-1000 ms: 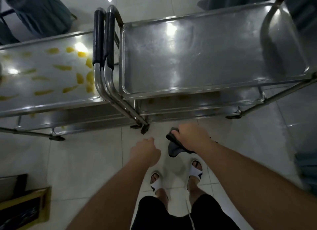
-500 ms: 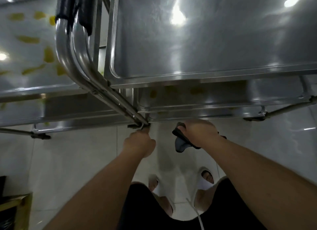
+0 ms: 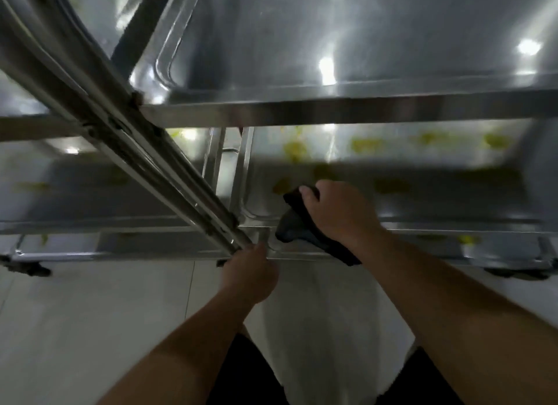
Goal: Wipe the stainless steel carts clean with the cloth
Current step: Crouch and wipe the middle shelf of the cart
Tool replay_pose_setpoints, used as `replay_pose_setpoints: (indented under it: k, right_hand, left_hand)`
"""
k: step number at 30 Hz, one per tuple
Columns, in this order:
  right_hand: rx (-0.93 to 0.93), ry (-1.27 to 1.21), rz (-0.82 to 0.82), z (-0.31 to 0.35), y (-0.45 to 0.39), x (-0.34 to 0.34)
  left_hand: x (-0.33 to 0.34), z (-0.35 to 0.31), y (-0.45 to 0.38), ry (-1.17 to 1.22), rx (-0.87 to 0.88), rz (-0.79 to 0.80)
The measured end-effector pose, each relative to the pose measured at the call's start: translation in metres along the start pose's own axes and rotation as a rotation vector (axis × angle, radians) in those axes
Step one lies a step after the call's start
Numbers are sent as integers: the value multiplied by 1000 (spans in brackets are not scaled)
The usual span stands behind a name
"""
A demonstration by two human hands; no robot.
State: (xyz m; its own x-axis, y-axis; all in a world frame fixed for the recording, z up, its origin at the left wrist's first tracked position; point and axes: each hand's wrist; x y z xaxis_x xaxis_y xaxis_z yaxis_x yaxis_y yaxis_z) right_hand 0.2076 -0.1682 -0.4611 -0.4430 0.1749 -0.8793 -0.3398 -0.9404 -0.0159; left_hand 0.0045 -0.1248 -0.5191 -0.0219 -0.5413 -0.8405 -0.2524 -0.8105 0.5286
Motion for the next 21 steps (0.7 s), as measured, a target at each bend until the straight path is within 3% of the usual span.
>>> replay_pose_setpoints:
  k: [4,12,17,21]
  right_hand:
    - [-47,8,-186,-6,-19,18]
    - [-62,110,-217,-12,-29,32]
    - [-44,80,-148,0,-39,20]
    - [-75,36,-271,23,-56,0]
  left_hand:
    - [32,9,-25,44,18,-26]
    - [43,26,-34,153,59,-127]
    - [23,44,-20,187,11,-159]
    - [-10,69,-7,374,-91,-208]
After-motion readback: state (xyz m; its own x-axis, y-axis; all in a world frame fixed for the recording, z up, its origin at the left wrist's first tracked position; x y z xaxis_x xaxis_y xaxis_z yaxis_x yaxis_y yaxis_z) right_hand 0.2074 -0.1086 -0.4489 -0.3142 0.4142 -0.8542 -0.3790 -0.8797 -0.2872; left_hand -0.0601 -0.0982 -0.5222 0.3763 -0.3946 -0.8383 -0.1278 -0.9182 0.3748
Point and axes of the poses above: each hand's wrist, its own y-axis away from the middle knuckle, its own x-axis out of the palm, z = x × y, and after that the axes turned 11 degrees about -x, right-handed
